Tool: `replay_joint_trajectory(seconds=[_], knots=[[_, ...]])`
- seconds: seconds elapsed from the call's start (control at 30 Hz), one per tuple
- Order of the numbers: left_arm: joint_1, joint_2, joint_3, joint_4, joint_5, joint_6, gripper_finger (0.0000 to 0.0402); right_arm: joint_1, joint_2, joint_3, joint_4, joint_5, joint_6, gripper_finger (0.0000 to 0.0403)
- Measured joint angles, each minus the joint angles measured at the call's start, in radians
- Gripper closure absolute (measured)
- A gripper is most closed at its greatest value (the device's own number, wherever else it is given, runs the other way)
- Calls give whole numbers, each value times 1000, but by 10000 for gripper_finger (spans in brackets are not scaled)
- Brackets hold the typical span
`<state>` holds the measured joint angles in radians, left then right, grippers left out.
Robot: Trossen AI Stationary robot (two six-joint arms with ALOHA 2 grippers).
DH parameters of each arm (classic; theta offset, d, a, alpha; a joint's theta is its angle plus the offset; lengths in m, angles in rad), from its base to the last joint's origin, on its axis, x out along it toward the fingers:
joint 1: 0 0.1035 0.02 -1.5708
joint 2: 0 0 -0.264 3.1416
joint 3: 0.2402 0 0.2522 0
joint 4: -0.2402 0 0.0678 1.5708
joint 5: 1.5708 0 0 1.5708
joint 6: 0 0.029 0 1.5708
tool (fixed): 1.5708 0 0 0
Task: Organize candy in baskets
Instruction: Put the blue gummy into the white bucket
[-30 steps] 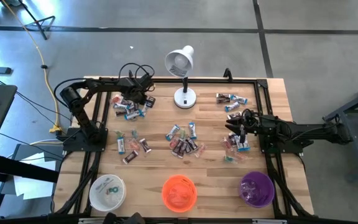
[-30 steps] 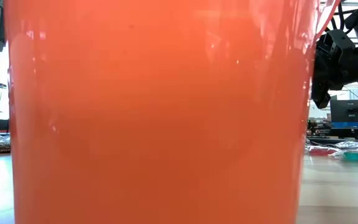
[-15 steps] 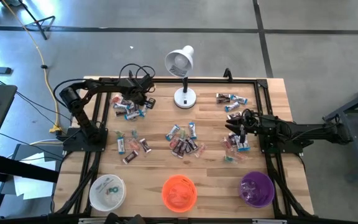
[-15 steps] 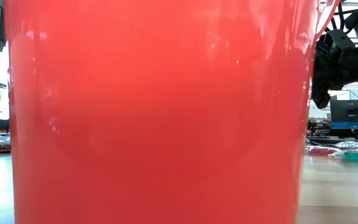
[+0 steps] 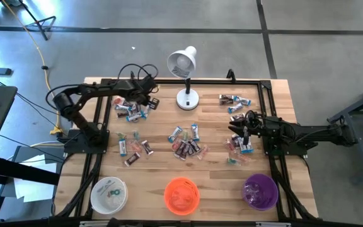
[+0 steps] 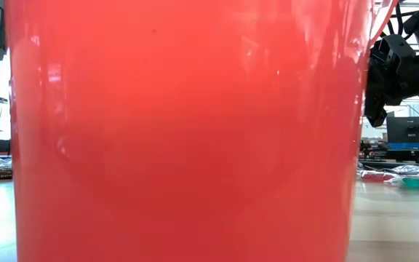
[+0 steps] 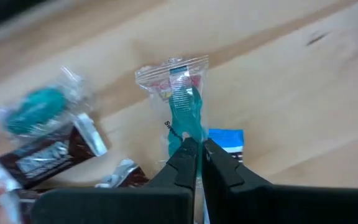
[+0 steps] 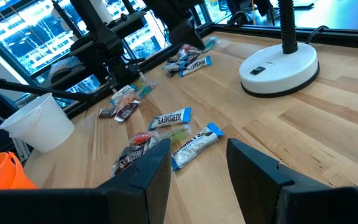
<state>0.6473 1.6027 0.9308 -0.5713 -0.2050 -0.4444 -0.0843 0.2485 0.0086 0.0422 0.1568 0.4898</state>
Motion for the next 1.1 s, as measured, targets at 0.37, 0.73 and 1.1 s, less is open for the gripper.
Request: replay_joint_trajectory(seconds=[0.37,0.73,1.1], knots=[[-147,-263,2,-180,-22,-254,401,0,0,0,0,0,0,251],[-554,-379,2,-380,-21,-596,401,0,0,0,0,0,0,251],[-971,-477,2,-573,32,-796,401,0,0,0,0,0,0,251]])
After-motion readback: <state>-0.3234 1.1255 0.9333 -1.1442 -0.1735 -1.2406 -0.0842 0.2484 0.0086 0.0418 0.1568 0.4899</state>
